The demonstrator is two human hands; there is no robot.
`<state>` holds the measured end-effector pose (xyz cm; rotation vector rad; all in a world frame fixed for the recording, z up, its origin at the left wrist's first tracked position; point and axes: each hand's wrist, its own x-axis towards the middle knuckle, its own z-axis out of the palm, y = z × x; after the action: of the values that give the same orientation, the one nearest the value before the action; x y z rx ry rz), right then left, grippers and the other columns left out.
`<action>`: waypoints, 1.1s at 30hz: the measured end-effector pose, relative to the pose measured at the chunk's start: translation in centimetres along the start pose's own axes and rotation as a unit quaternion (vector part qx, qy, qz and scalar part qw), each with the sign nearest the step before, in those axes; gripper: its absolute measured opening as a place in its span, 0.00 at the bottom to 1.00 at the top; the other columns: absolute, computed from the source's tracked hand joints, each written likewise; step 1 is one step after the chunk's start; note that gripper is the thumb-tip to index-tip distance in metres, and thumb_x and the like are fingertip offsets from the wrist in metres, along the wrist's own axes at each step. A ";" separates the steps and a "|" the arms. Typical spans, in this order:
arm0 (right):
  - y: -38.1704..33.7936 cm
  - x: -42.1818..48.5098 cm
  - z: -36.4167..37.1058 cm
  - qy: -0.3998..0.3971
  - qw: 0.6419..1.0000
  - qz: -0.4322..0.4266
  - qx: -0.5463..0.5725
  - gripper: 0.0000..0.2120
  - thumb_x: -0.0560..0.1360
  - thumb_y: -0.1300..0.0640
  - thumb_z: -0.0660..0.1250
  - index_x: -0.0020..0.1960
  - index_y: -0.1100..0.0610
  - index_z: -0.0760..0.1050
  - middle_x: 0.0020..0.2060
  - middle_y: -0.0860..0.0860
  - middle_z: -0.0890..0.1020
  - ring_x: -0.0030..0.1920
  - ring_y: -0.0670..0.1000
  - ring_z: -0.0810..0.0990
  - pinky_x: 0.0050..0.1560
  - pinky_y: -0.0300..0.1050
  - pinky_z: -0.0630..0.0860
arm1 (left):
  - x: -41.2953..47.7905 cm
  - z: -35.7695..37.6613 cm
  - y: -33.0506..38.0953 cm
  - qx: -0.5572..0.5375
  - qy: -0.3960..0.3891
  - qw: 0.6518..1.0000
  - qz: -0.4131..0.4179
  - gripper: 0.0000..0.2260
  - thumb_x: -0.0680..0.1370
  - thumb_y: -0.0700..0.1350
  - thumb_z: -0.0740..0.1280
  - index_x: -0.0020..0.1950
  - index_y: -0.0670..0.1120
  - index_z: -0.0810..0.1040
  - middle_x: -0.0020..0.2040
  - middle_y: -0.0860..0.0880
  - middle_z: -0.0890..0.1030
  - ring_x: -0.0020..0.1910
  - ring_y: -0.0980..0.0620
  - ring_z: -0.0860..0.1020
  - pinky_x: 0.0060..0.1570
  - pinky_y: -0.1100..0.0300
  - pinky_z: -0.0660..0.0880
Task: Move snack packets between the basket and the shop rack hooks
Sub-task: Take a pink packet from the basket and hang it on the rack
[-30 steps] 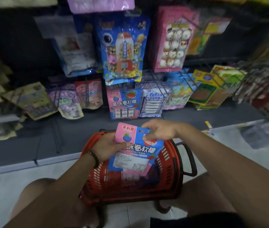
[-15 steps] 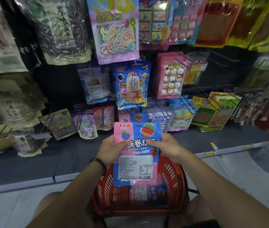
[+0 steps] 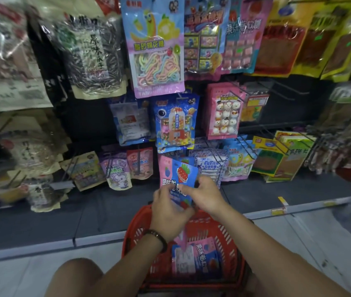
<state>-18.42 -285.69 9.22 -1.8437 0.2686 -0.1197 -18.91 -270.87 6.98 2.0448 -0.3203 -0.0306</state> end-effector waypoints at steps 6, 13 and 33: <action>-0.8 -1.4 0.2 -0.083 0.996 -0.015 -0.017 0.09 0.80 0.46 0.73 0.53 0.50 0.87 0.46 0.46 0.89 0.48 0.46 0.88 0.48 0.43 0.80 | 1.6 -1.3 -1.8 -0.119 0.078 0.988 -0.061 0.05 0.82 0.45 0.69 0.53 0.48 0.84 0.46 0.53 0.88 0.47 0.55 0.85 0.52 0.57 0.82; 0.1 1.5 -3.4 0.099 0.995 0.018 -0.025 0.13 0.78 0.50 0.77 0.59 0.50 0.77 0.52 0.48 0.84 0.49 0.52 0.84 0.50 0.50 0.82 | 3.2 -4.3 -2.7 -0.236 -0.034 0.966 -0.102 0.12 0.83 0.37 0.69 0.65 0.46 0.83 0.59 0.48 0.88 0.60 0.46 0.86 0.66 0.41 0.80; 5.2 7.1 -3.4 0.062 0.994 0.036 0.084 0.04 0.81 0.52 0.74 0.50 0.51 0.85 0.48 0.54 0.89 0.47 0.58 0.90 0.55 0.61 0.87 | 11.3 -3.1 -5.6 0.007 0.020 1.000 0.005 0.06 0.85 0.52 0.68 0.52 0.58 0.85 0.47 0.62 0.84 0.46 0.65 0.81 0.50 0.62 0.78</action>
<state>-12.90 -291.95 4.77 -1.6603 0.3994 -0.2017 -6.32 -268.37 4.88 2.0557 -0.3064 0.0180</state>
